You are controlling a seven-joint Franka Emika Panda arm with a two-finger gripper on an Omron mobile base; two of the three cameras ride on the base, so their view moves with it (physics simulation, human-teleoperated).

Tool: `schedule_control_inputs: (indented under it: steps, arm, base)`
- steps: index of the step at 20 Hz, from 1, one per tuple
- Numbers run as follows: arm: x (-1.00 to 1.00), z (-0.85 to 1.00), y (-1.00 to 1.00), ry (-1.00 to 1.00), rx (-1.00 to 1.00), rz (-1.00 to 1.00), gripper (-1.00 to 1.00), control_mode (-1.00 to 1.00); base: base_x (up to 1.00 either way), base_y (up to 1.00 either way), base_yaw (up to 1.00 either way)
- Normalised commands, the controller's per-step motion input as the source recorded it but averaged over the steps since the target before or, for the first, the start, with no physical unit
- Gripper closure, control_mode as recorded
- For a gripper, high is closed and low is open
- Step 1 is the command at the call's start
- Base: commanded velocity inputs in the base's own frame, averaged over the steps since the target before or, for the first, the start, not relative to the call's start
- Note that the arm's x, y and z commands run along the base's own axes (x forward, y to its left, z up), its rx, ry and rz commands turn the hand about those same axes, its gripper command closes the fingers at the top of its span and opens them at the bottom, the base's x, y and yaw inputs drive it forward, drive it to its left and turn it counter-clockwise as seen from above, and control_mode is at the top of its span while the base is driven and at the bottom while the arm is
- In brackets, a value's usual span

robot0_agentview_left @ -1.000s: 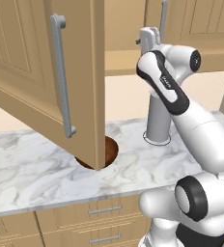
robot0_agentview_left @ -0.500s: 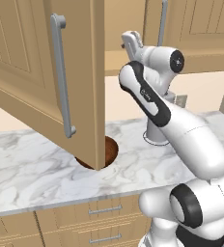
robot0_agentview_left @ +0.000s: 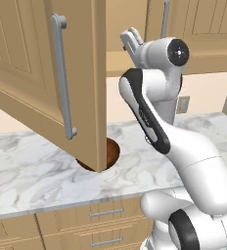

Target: Open the cabinet. Pick the orange and apple from the cabinet and place them into the bowl. Then close the cabinet.

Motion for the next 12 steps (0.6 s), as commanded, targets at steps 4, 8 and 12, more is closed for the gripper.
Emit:
schedule_control_inputs:
  steps: [4, 8, 12]
  arm:
    - [-0.73, 0.24, 0.00, 0.27, -0.15, -0.03, -1.00, -1.00]
    - [-0.82, 0.02, -0.08, 0.22, -0.13, 0.00, -1.00, -1.00]
    - [-0.96, 0.00, -0.16, 0.06, -0.05, 0.00, -1.00, -1.00]
  base:
    - [0.00, 0.00, 0.00]
    - [0.00, 0.00, 0.00]
    - [0.00, 0.00, 0.00]
